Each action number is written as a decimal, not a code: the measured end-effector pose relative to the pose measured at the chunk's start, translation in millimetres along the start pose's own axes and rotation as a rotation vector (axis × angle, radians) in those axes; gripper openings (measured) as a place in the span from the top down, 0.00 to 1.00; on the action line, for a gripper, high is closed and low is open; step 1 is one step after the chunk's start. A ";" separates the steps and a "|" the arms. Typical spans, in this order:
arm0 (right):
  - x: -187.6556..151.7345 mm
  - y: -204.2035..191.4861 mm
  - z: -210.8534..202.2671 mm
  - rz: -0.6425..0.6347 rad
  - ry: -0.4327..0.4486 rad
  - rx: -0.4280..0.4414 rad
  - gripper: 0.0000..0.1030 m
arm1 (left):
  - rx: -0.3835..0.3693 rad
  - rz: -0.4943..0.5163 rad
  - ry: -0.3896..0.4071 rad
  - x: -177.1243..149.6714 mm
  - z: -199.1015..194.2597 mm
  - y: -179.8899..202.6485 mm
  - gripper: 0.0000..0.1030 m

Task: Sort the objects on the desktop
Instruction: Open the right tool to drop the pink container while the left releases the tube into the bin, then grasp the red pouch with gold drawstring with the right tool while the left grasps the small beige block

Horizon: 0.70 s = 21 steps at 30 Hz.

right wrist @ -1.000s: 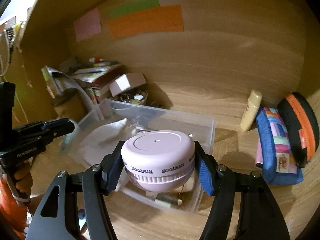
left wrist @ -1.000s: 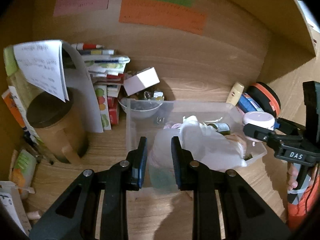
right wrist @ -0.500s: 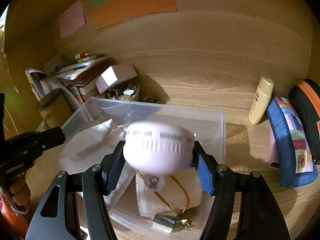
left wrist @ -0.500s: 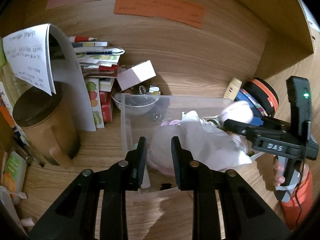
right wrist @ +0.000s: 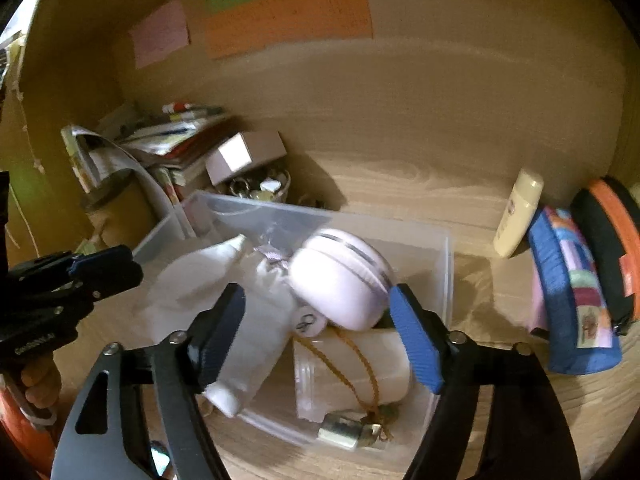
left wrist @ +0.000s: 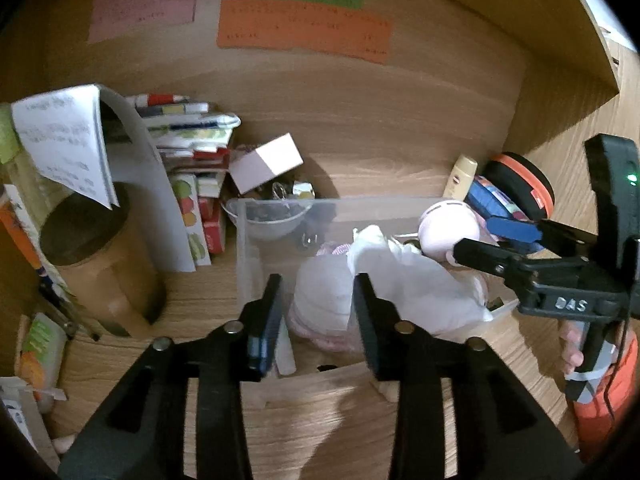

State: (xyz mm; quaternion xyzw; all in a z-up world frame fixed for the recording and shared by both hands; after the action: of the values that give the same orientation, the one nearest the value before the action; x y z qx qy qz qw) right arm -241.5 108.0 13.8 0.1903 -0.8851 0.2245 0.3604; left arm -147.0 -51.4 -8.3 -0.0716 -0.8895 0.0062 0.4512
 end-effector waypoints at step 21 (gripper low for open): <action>-49.6 -37.9 -63.6 -0.036 0.027 0.000 0.17 | 0.077 -0.023 0.021 -37.2 -72.9 -1.0 0.34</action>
State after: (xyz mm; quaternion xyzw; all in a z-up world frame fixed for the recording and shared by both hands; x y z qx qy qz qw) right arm -154.3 119.4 28.5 0.2031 -0.8766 0.2208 0.3763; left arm -66.9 -61.2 5.2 -0.0439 -0.8847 0.0347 0.4628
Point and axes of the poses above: each gripper's, at about its wrist camera, not at the fingertips, and z roughly the way its jaws point, y to its right, x to its top, the point moved 1 cm from there along z, roughly the way its jaws point, and after that the axes turned 14 degrees about z, right-handed, at the moved point
